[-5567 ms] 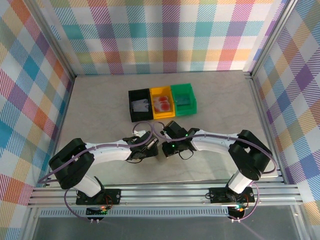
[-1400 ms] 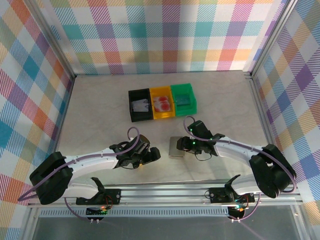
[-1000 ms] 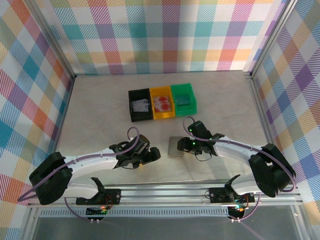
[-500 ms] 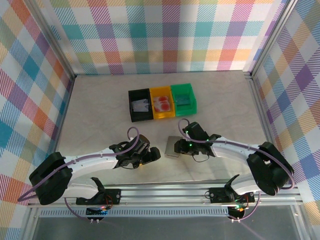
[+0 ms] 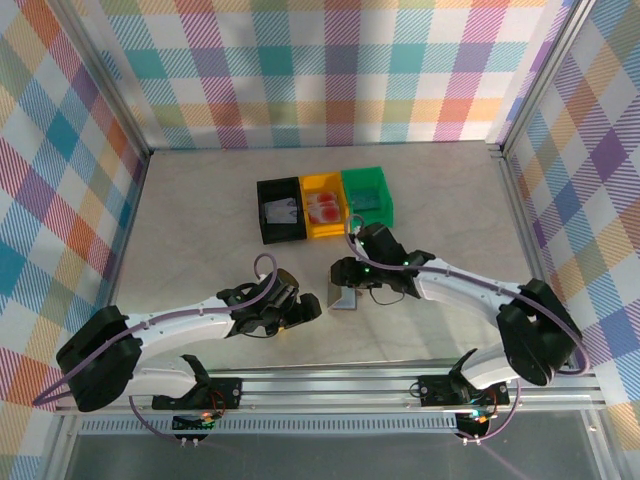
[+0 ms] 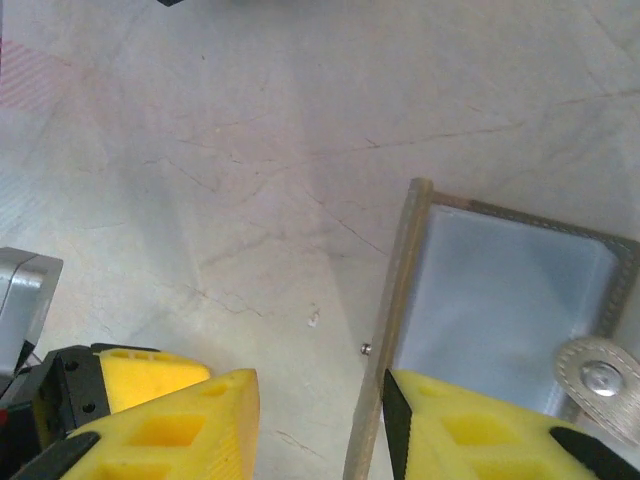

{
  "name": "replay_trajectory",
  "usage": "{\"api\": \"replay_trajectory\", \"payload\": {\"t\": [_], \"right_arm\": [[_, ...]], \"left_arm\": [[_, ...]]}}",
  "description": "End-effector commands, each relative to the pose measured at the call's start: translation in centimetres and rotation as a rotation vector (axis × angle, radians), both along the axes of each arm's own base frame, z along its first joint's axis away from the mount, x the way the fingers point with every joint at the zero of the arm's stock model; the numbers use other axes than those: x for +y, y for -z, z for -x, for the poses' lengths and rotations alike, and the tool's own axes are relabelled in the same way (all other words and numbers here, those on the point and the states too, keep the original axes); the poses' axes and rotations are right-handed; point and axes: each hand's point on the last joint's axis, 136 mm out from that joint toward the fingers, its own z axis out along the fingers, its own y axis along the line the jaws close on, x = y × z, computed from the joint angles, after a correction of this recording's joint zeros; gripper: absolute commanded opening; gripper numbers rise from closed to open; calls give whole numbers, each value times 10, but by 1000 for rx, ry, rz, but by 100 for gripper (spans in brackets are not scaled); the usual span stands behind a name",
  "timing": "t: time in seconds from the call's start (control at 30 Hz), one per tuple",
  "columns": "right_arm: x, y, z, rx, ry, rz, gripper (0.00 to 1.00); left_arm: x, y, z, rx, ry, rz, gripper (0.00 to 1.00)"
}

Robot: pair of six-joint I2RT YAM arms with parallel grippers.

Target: Take the credit cards out of the card holder

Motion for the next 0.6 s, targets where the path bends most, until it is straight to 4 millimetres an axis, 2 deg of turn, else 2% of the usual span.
{"api": "replay_trajectory", "payload": {"t": [0.0, 0.23, 0.33, 0.57], "right_arm": [[19, -2, 4, 6, -62, 5, 40], [55, 5, 8, 46, -104, -14, 40], [65, 14, 11, 72, -97, 7, 41], [72, 41, 12, 165, -31, 32, 42]], "left_arm": [[3, -5, 6, -9, 19, -4, 90], [10, -12, 8, -31, 20, -7, 91], [18, -12, 12, -31, 20, -27, 91], [34, -12, 19, -40, 14, -60, 91]]}}
